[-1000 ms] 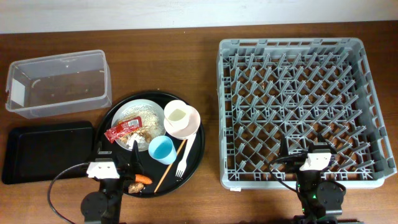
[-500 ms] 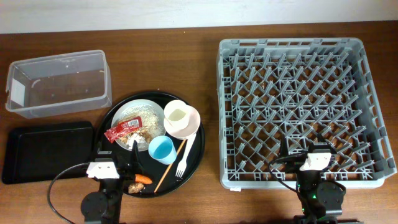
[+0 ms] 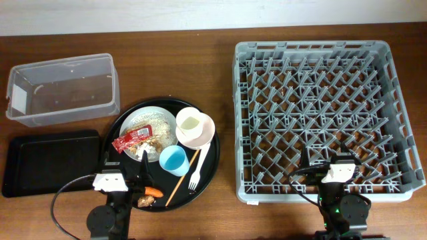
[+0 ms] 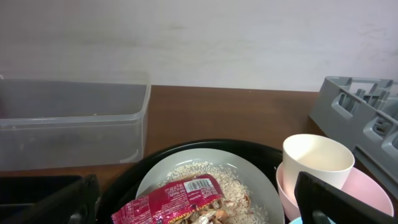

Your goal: Sort waste into correct bins and load items into the dishwasher rack

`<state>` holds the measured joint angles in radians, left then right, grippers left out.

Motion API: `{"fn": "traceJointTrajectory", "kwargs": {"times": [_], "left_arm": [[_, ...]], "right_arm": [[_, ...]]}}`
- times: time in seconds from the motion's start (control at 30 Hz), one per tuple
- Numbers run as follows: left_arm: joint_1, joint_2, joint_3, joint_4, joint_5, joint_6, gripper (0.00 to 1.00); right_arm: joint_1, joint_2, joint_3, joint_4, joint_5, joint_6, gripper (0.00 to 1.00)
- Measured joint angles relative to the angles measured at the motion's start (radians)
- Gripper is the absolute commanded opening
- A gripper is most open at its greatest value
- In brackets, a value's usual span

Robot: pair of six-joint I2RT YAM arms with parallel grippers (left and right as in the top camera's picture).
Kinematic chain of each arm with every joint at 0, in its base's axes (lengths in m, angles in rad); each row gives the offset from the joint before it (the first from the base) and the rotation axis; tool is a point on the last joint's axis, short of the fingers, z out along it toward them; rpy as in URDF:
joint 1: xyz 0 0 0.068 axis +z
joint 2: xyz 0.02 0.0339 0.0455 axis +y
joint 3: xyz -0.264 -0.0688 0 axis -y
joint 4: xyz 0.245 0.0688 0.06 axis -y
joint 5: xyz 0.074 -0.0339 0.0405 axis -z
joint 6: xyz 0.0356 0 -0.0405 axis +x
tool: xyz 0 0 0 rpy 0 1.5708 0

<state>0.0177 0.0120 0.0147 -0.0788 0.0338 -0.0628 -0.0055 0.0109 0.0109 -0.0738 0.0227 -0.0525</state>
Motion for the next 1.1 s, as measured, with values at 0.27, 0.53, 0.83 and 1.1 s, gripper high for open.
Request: {"fn": "traceJointTrajectory", "kwargs": {"times": [0.27, 0.53, 0.83, 1.1], "left_arm": [[0.0, 0.0, 0.0, 0.002, -0.001, 0.0, 0.99], [0.0, 0.003, 0.049, -0.117, -0.016, 0.0, 0.99], [0.0, 0.343, 0.391, -0.435, -0.016, 0.0, 0.99], [-0.001, 0.848, 0.824, -0.792, -0.015, 0.0, 0.99]], "right_arm": [[0.0, 0.0, 0.0, 0.004, 0.0, 0.007, 0.99], [0.0, 0.004, 0.045, -0.092, 0.0, 0.061, 0.99], [0.0, 0.209, 0.368, -0.417, 0.0, 0.079, 0.99], [0.0, 0.605, 0.766, -0.723, -0.05, 0.082, 0.99]]}}
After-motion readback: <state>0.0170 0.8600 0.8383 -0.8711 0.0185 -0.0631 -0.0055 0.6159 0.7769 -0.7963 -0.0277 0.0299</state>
